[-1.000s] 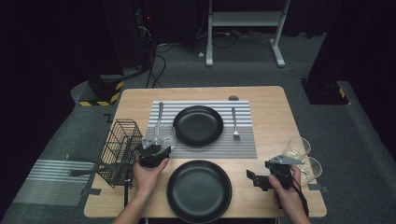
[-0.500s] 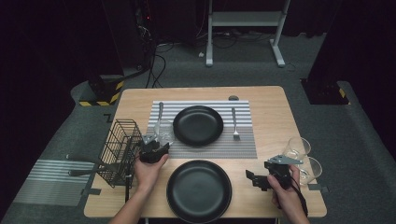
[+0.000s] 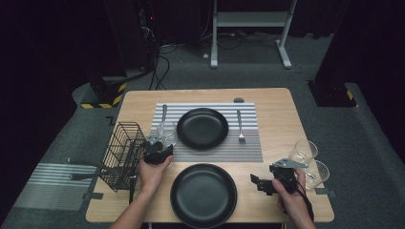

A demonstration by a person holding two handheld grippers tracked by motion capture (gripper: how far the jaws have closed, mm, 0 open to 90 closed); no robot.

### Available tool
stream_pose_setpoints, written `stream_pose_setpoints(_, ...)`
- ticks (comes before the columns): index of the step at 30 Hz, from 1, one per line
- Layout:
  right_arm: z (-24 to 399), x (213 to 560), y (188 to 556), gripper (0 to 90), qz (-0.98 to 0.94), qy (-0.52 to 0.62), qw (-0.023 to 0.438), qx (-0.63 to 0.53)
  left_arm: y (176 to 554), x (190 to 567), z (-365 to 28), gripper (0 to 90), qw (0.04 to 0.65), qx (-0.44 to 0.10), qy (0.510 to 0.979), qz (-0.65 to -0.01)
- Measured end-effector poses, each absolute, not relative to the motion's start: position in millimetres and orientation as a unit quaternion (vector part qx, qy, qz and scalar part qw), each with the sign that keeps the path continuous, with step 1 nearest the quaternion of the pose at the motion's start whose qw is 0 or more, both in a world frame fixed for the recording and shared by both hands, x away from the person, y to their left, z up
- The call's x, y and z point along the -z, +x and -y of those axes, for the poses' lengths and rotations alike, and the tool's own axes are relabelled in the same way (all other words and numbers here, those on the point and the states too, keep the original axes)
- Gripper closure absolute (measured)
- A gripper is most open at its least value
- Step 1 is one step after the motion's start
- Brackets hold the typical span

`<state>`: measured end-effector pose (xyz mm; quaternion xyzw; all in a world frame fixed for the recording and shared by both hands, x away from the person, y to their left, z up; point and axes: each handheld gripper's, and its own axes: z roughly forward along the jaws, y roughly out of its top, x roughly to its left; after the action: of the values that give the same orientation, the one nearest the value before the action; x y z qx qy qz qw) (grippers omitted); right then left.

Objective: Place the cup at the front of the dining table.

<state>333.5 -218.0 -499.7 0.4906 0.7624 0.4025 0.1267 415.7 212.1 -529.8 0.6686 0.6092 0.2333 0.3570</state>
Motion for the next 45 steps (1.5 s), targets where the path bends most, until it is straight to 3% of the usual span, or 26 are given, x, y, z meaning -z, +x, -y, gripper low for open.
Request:
stream_pose_setpoints(13, 219, 501, 334, 10.5, -0.764, 0.493, 0.13, -0.397, 387, 514, -209, 36.6, 0.376, -0.211, 0.692, -0.579)
stream_pose_setpoints(27, 217, 502, 334, 10.5, -0.77, 0.487, 0.134, -0.389, 353, 510, -204, 15.7, 0.349, -0.21, 0.72, -0.562)
stream_pose_setpoints(35, 216, 503, 333, 10.5, -0.773, 0.489, 0.132, -0.381, 337, 511, -205, 11.9, 0.345, -0.2, 0.732, -0.553)
stream_pose_setpoints(45, 213, 507, 334, 10.4, -0.781, 0.49, 0.139, -0.361, 318, 507, -210, 13.6, 0.342, -0.208, 0.727, -0.558)
